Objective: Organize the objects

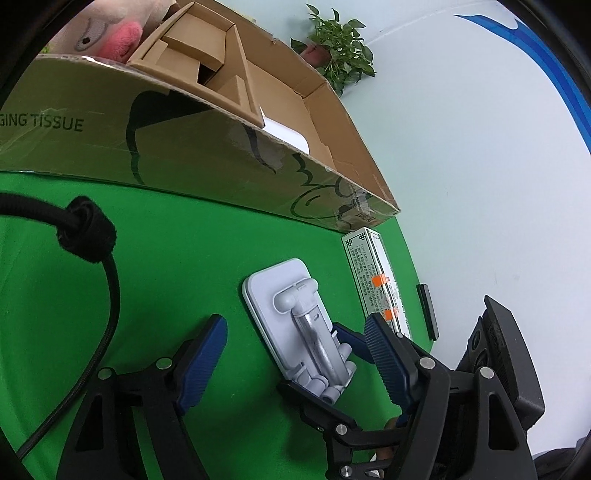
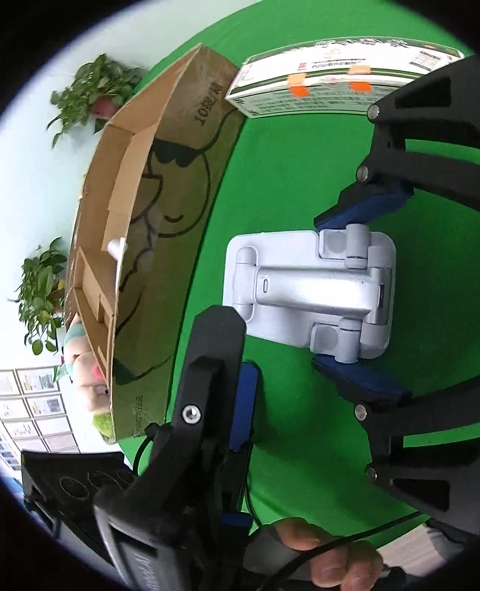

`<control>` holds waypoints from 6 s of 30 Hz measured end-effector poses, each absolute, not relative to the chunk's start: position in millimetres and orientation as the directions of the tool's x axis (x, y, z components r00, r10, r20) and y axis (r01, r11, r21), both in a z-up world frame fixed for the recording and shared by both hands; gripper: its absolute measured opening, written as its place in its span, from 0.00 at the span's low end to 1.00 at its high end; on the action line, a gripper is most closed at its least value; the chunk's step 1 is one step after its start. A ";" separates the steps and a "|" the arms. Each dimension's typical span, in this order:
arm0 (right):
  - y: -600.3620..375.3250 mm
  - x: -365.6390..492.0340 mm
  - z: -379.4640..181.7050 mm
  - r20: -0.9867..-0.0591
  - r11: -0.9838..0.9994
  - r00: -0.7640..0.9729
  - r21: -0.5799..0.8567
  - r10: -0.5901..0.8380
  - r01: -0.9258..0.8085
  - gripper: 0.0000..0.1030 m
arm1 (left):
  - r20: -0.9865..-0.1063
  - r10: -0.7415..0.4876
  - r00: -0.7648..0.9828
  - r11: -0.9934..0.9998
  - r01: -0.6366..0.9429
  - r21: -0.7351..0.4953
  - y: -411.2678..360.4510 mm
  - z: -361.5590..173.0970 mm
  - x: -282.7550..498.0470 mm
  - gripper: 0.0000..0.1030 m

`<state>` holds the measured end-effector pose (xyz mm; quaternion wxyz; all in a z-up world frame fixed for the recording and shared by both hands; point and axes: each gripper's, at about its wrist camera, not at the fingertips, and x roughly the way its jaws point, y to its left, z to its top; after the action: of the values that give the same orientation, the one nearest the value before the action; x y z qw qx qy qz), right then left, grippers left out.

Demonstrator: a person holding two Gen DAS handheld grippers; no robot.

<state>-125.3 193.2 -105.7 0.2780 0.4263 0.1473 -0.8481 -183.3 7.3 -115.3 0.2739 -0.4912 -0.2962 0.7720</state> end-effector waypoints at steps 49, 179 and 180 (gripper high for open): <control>218.0 -114.6 -54.4 -0.725 -0.852 -0.519 0.183 -0.454 0.490 0.64 | -0.559 0.693 -0.455 -0.694 -0.213 -0.687 27.7 -53.2 -165.0 0.23; 246.9 -147.3 -16.1 -0.569 -0.923 -0.784 -0.108 -0.247 0.370 1.00 | -0.528 -0.063 -0.847 -0.998 0.066 0.014 53.7 18.4 -121.3 0.99; 248.2 -144.8 -16.7 -0.568 -0.921 -0.784 -0.111 -0.250 0.374 1.00 | -0.529 -0.057 -0.847 -0.998 0.066 0.003 52.0 15.5 -118.4 0.99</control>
<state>-144.8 248.2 -16.7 0.1663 0.2835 0.1095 -0.9381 -118.4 52.0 15.5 -0.0320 -0.2751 -0.0077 0.9608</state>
